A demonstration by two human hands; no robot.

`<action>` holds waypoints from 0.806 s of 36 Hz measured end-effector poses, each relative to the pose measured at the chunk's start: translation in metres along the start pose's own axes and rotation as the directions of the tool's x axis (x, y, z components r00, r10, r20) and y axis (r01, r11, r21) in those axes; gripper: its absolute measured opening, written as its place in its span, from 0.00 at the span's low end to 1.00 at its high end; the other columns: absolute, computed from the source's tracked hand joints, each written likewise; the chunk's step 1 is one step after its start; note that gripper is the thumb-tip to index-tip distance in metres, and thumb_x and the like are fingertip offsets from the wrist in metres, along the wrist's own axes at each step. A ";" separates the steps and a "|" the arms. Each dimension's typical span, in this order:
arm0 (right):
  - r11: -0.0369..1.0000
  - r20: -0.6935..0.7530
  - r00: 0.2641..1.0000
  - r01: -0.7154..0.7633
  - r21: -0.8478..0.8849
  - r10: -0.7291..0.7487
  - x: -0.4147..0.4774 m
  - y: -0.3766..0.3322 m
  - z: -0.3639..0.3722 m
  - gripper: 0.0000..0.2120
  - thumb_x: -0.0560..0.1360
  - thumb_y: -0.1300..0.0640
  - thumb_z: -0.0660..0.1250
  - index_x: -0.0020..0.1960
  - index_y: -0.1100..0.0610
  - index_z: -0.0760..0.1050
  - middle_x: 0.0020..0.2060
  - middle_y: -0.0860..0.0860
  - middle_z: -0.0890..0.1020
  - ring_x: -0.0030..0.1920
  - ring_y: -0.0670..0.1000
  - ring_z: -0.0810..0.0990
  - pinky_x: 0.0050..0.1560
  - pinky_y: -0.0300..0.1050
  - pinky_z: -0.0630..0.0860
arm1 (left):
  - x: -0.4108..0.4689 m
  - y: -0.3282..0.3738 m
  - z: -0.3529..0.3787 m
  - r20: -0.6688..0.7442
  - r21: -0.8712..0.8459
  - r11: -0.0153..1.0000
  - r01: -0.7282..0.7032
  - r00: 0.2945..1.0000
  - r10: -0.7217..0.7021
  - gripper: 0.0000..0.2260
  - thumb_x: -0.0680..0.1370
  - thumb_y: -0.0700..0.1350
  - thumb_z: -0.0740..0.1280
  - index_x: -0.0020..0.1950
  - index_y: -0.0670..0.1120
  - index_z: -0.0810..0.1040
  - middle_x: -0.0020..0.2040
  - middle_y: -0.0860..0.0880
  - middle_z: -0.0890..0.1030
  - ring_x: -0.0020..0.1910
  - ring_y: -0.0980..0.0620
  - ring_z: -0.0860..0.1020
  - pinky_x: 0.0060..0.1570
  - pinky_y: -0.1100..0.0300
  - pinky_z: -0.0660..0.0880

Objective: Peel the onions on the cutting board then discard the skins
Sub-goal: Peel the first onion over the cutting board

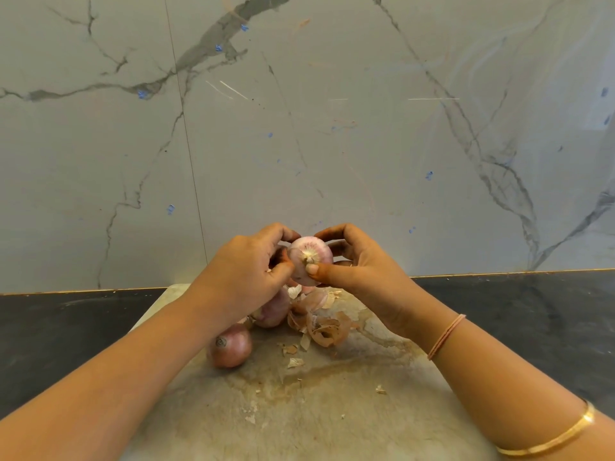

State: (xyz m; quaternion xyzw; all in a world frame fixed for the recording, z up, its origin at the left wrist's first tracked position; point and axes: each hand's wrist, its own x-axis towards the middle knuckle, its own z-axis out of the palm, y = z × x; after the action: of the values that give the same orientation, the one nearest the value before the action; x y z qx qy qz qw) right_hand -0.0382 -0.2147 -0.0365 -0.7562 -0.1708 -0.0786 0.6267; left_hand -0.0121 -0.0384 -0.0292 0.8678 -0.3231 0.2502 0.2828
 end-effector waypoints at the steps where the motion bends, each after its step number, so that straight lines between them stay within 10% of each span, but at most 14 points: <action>1: 1.000 0.000 1.000 -0.002 0.005 0.002 0.000 0.000 0.000 0.15 0.74 0.61 0.71 0.54 0.48 0.71 0.52 0.50 0.78 0.53 0.53 0.80 0.50 0.42 0.81 | 0.000 -0.001 0.000 -0.007 0.003 1.000 0.002 1.000 -0.002 0.10 0.77 0.39 0.65 0.57 0.47 0.77 0.33 0.51 0.79 0.32 0.60 0.75 0.29 0.69 0.69; 14: 0.917 0.041 0.997 -0.083 0.389 0.073 -0.001 -0.006 -0.003 0.17 0.76 0.69 0.64 0.62 0.58 0.72 0.57 0.59 0.78 0.52 0.56 0.82 0.50 0.45 0.82 | 0.001 -0.004 0.000 -0.071 -0.119 0.982 0.146 0.985 -0.155 0.10 0.80 0.38 0.59 0.51 0.53 0.76 0.39 0.62 0.79 0.38 0.65 0.77 0.33 0.71 0.69; 22: 0.947 0.010 0.996 -0.090 0.309 0.092 -0.001 -0.003 -0.002 0.19 0.73 0.71 0.68 0.59 0.56 0.70 0.58 0.60 0.77 0.56 0.60 0.81 0.52 0.49 0.82 | -0.001 0.006 -0.001 0.074 -0.158 0.981 0.116 0.992 -0.105 0.13 0.72 0.59 0.57 0.50 0.59 0.78 0.42 0.60 0.81 0.44 0.62 0.77 0.43 0.55 0.76; 29: 0.980 0.003 0.997 -0.073 0.183 0.074 0.000 0.000 -0.002 0.20 0.71 0.67 0.72 0.56 0.52 0.70 0.57 0.58 0.77 0.57 0.59 0.80 0.57 0.55 0.80 | -0.002 0.009 -0.001 0.081 -0.109 0.987 0.121 0.990 -0.113 0.12 0.70 0.54 0.59 0.50 0.61 0.77 0.43 0.60 0.81 0.45 0.60 0.77 0.46 0.53 0.77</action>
State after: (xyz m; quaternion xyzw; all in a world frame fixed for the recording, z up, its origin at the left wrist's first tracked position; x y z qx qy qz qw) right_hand -0.0382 -0.2167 -0.0357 -0.7012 -0.1482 -0.0410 0.6962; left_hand -0.0203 -0.0429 -0.0271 0.8764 -0.2957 0.1819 0.3338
